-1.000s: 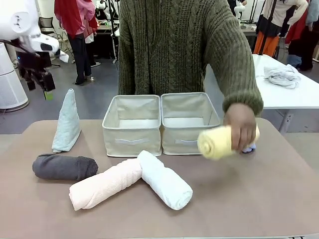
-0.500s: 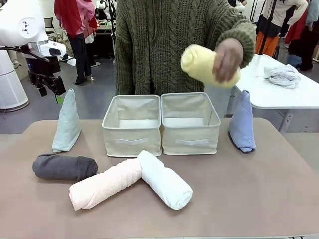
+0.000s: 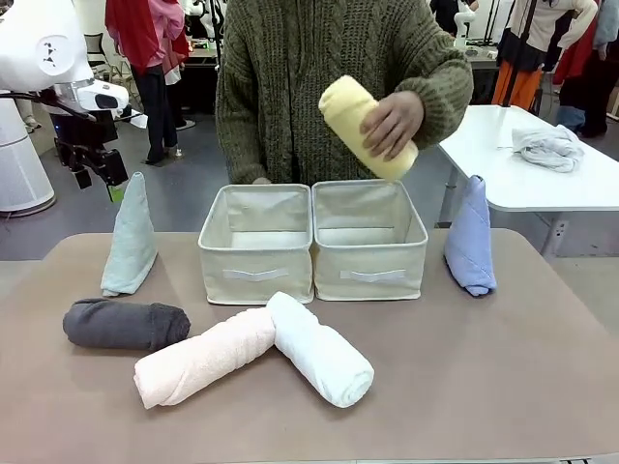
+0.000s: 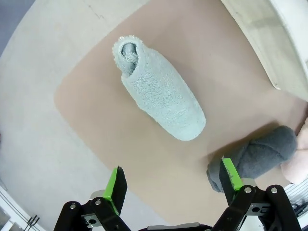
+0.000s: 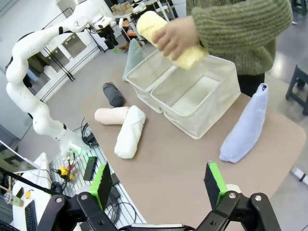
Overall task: Sort the towels based on their folding style.
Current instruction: Pick up one triangle-folded towel and place it in the left Fabric basket.
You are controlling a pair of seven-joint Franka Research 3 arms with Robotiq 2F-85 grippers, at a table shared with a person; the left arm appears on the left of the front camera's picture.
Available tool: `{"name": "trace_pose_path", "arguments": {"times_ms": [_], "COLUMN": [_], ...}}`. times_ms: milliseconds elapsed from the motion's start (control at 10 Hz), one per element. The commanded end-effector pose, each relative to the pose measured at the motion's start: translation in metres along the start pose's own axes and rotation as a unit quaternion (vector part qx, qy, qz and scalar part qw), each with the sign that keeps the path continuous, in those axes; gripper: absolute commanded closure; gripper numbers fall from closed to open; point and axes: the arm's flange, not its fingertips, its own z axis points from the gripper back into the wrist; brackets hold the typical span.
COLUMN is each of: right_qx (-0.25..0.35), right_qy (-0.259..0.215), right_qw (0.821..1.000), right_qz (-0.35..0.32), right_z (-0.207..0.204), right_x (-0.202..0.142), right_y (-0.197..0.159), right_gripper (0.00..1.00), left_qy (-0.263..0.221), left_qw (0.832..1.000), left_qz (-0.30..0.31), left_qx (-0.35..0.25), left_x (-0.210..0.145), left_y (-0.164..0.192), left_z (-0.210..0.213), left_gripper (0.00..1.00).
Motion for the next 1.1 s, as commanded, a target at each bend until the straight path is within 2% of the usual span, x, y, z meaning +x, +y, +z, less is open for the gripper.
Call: {"name": "trace_pose_path", "arguments": {"times_ms": [0, 100, 400, 600, 1000], "right_qx": [0.005, 0.005, 0.005, 0.005, 0.005], "right_qy": [-0.005, -0.005, -0.005, -0.005, -0.005], "right_qw": [1.0, 1.0, 1.0, 1.0, 1.0], "right_qz": [0.003, 0.003, 0.003, 0.003, 0.003], "right_z": [0.001, 0.001, 0.001, 0.001, 0.001], "right_x": [0.0, 0.0, 0.0, 0.0, 0.0], "right_y": [0.0, 0.0, 0.0, 0.0, 0.0], "right_gripper": [0.0, 0.0, 0.0, 0.0, 0.0], "left_qy": [0.025, 0.021, -0.01, -0.017, -0.015], "left_qw": [1.0, 0.999, 1.0, 0.998, 0.998], "left_qz": [-0.016, -0.025, 0.017, 0.042, 0.048], "left_qx": [-0.001, 0.002, 0.022, 0.045, 0.046], "left_x": [0.013, 0.031, 0.06, 0.067, 0.084], "left_y": [0.0, 0.002, 0.006, 0.006, 0.007], "left_z": [-0.01, -0.016, -0.033, -0.042, -0.053], "left_gripper": [0.0, 0.0, 0.0, 0.0, 0.0]}}
